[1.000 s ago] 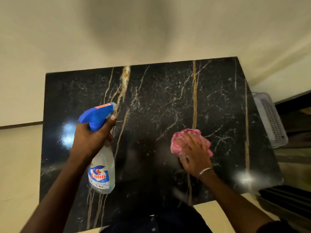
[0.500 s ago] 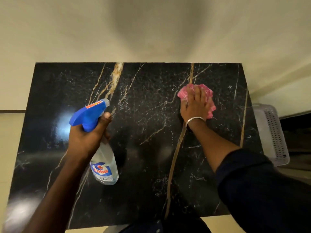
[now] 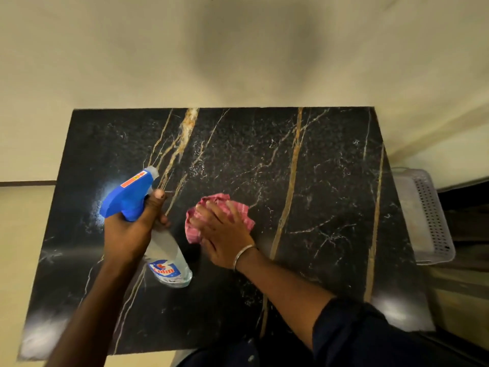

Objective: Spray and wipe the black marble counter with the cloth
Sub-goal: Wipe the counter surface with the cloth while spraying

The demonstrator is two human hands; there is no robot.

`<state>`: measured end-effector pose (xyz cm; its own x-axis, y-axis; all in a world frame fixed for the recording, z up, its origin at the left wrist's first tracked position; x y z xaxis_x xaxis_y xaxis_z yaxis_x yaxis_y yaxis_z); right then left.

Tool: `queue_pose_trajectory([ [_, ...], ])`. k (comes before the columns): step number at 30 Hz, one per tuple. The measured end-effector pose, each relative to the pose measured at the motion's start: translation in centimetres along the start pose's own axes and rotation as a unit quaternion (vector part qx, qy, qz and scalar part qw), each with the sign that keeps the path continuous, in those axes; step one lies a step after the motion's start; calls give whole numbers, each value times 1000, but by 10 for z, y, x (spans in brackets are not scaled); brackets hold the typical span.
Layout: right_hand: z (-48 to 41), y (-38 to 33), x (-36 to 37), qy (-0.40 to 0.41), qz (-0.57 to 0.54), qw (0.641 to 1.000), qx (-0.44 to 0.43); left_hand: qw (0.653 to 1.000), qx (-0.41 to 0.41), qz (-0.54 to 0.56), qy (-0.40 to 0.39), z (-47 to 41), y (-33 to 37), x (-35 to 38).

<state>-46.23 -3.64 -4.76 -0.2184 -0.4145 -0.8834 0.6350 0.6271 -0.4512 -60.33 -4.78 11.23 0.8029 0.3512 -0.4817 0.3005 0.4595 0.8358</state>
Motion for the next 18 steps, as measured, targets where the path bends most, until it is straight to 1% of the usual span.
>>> queue_pose_trajectory([
  [4, 58, -12, 15, -4, -11, 1000, -5, 999, 34, 2, -33, 12, 1, -2],
  [7, 95, -9, 12, 0, -17, 1000, 1, 998, 41, 19, -41, 24, 1, -9],
  [9, 117, -1, 7, 1, -4, 1000, 11, 996, 57, 34, -54, 32, 1, -14],
  [11, 132, 12, 3, -7, 32, 999, 32, 995, 73, 25, -65, 39, -1, -18],
  [13, 138, 27, -5, -7, 55, 996, 69, 993, 87, 10, -76, 45, -6, -21],
  [14, 139, 35, -9, 0, 54, 993, 102, 992, 92, 3, -83, 48, -9, -21],
  [16, 134, 49, -18, 28, 34, 983, 176, 990, 105, -5, -95, 52, -12, -20],
  [18, 125, 57, -23, 34, 17, 972, 232, 987, 129, -13, -93, 55, -10, -20],
])
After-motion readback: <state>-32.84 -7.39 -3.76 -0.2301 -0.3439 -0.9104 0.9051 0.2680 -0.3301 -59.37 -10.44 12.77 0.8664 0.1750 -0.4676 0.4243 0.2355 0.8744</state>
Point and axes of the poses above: each hand's wrist, its own z-axis away from the middle knuckle, its own x-axis out of the palm, y = z × x, the point moved 10 cm from there along -z, towards the middle knuckle, and after that the axes turned 15 degrees about -z, right-handed, at the moved point
